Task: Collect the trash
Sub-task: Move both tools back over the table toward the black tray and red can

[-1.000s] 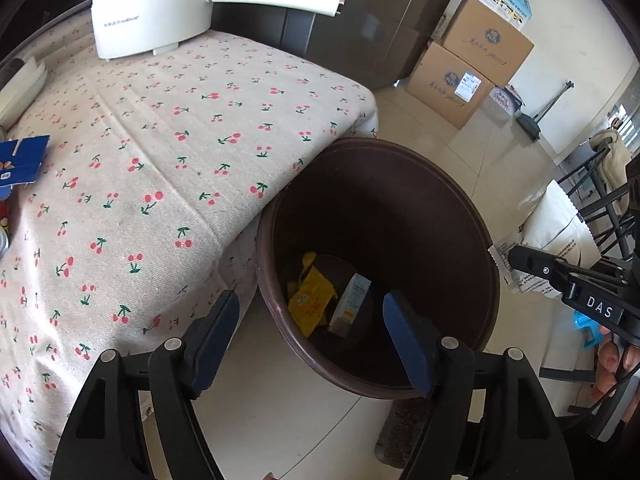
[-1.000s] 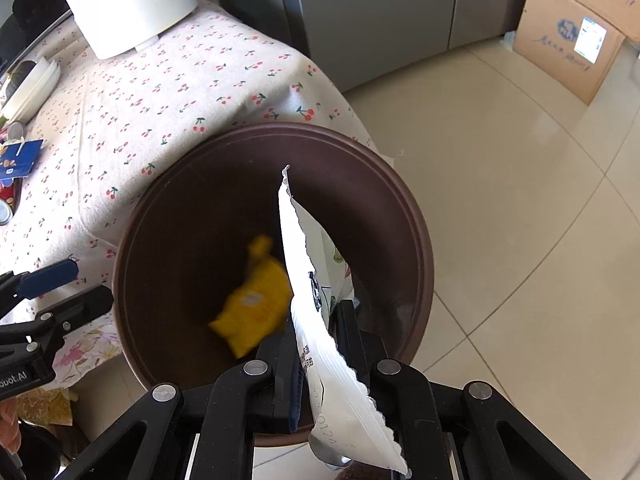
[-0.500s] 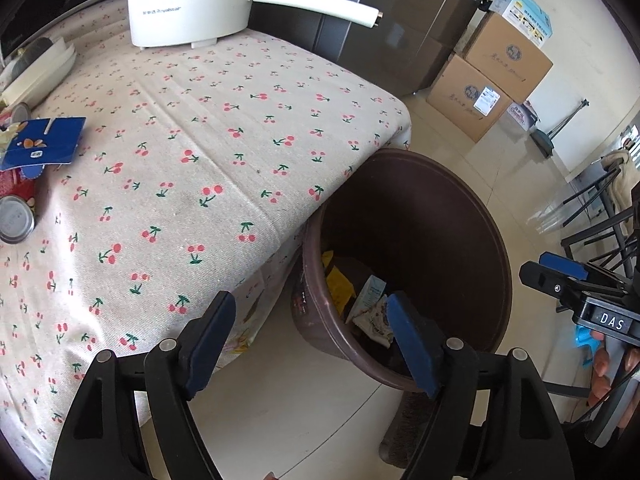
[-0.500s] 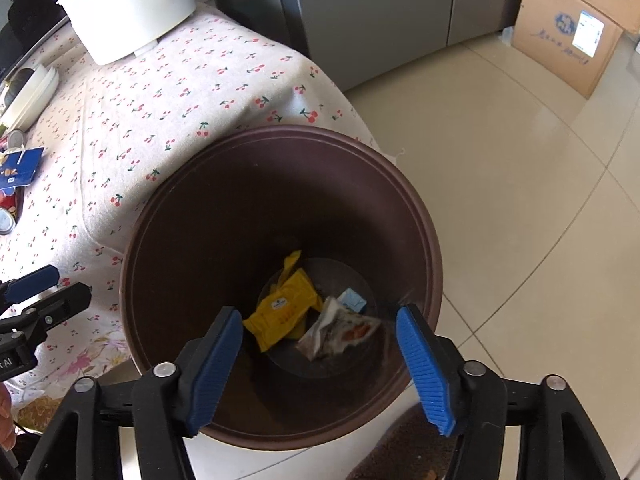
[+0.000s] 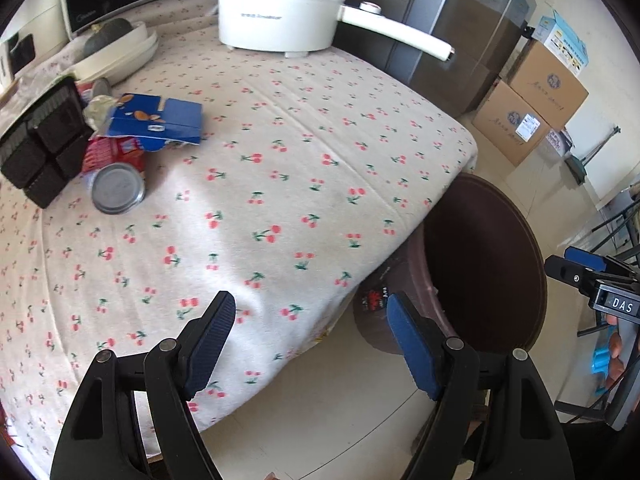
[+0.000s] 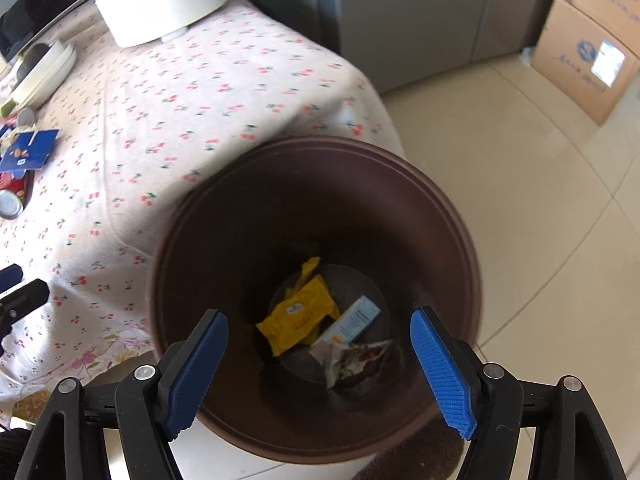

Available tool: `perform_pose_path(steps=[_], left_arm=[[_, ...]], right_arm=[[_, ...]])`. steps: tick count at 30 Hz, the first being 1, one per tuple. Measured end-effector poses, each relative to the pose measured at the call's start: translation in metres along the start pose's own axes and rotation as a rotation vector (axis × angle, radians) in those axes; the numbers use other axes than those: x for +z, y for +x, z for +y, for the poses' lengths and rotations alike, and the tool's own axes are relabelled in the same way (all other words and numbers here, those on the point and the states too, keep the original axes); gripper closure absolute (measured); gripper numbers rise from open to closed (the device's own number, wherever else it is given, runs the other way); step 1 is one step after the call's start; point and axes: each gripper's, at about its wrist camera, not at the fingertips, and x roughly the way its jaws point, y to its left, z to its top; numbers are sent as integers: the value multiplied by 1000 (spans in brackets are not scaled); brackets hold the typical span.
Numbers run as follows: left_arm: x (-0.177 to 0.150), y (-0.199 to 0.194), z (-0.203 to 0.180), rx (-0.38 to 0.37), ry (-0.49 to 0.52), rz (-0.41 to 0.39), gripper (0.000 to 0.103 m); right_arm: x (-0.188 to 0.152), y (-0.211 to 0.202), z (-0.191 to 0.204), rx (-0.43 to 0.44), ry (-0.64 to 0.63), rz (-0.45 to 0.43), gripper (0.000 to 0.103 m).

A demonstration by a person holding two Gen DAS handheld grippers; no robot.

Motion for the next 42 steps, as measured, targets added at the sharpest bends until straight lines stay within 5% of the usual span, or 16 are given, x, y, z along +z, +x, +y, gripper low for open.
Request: perform_pose_path(steps=[13, 21, 29, 38, 40, 42], left_arm=[[-8, -44, 114, 176, -148, -84, 22], [12, -64, 179, 374, -29, -210, 22], [60, -34, 234, 355, 6, -157, 22], [91, -17, 234, 335, 184, -172, 23], [92, -18, 230, 317, 191, -172, 44], [91, -20, 227, 287, 173, -167, 55]], right_arm=[[23, 14, 92, 35, -120, 5, 18], [42, 26, 140, 78, -133, 6, 17], [54, 47, 173, 79, -164, 39, 16], [61, 64, 179, 54, -180, 67, 16], [61, 67, 180, 47, -187, 73, 16], [61, 69, 182, 45, -192, 78, 16]])
